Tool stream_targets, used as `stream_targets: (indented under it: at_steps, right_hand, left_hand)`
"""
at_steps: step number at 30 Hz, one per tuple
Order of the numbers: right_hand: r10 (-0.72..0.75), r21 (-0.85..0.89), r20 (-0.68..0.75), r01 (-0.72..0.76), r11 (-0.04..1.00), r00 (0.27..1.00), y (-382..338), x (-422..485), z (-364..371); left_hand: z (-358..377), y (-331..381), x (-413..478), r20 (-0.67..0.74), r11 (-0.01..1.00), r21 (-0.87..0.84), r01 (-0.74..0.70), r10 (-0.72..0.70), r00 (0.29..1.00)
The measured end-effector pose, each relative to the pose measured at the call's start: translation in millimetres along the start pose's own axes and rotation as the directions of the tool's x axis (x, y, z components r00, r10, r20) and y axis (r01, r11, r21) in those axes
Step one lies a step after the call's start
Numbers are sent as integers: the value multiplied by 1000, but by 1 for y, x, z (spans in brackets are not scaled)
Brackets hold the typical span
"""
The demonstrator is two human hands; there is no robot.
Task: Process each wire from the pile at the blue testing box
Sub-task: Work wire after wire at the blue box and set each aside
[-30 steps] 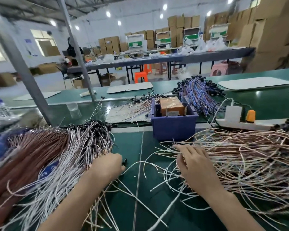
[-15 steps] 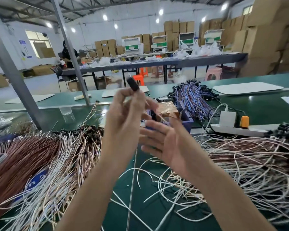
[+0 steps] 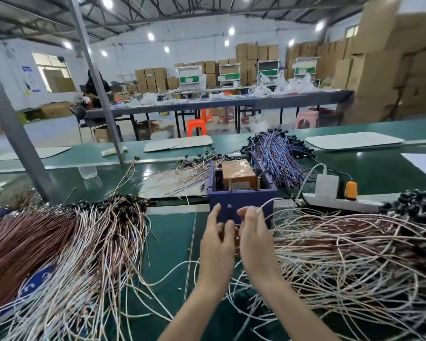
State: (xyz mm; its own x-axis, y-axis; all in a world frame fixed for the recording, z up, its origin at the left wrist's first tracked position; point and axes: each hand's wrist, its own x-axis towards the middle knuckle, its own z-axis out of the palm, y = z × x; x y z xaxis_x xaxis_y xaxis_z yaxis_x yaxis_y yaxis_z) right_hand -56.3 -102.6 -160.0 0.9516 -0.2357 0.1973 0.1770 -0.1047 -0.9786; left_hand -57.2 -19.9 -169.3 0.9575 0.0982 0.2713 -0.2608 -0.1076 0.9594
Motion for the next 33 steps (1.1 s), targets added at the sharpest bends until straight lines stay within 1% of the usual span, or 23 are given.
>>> stream_targets:
  at_steps: [2, 4, 5, 7, 9, 12, 15, 18, 21, 23, 25, 26, 29, 31, 33]
  right_hand:
    - [-41, -152, 21, 44, 987, 999, 18, -1, 1]
    - [-50, -310, 12, 51, 949, 999, 32, 1, 0]
    - [-58, -347, 5, 56, 936, 998, 37, 1, 0]
    - [-80, -353, 10, 79, 932, 997, 43, 1, 1]
    - [-92, -298, 8, 90, 950, 996, 45, 1, -1]
    - [-85, -225, -26, 77, 971, 996, 46, 5, -6]
    - [-28, -141, -23, 25, 990, 999, 44, 8, -8]
    - [22, -42, 5, -22, 999, 1000, 42, 8, -9]
    - [18, 6, 22, -18, 1000, 1000, 42, 5, -9]
    - [3, 15, 14, -3, 1000, 1000, 43, 5, -10]
    - [-3, 18, -18, 4, 1000, 1000, 41, 10, -13]
    - [3, 51, -50, 0, 999, 999, 40, 15, -17]
    - [49, 256, -145, -10, 967, 988, 36, 27, -35]
    - [88, 333, -179, -24, 943, 980, 36, 30, -44]
    - [93, 330, -188, -27, 944, 978, 38, 29, -48]
  left_hand:
    - [3, -14, -7, -19, 999, 48, -13, 14, 1000]
    - [5, -25, -12, -1, 996, 85, -1, 1, 1000]
    - [5, -28, -12, 15, 996, 87, 16, -17, 1000]
    - [6, -31, -9, 31, 996, 83, 17, -19, 999]
    - [6, -30, -8, 78, 998, 64, 0, -5, 997]
    - [5, -30, -6, 149, 1000, 1, 24, -24, 989]
    - [5, -30, 0, 164, 999, -26, 42, -37, 986]
    - [5, -29, 2, 168, 988, -101, 119, -101, 981]
    - [6, -29, 3, 161, 976, -155, 150, -125, 979]
    - [7, -30, 3, 150, 975, -160, 155, -131, 980]
    - [5, -31, 4, 92, 971, -167, 170, -156, 983]
    - [2, -32, 6, 38, 964, -188, 189, -185, 982]
    - [-11, -38, 16, -126, 905, -344, 249, -308, 943]
    - [-19, -40, 22, -190, 869, -440, 224, -334, 923]
    - [-25, -39, 26, -255, 863, -474, 177, -327, 910]
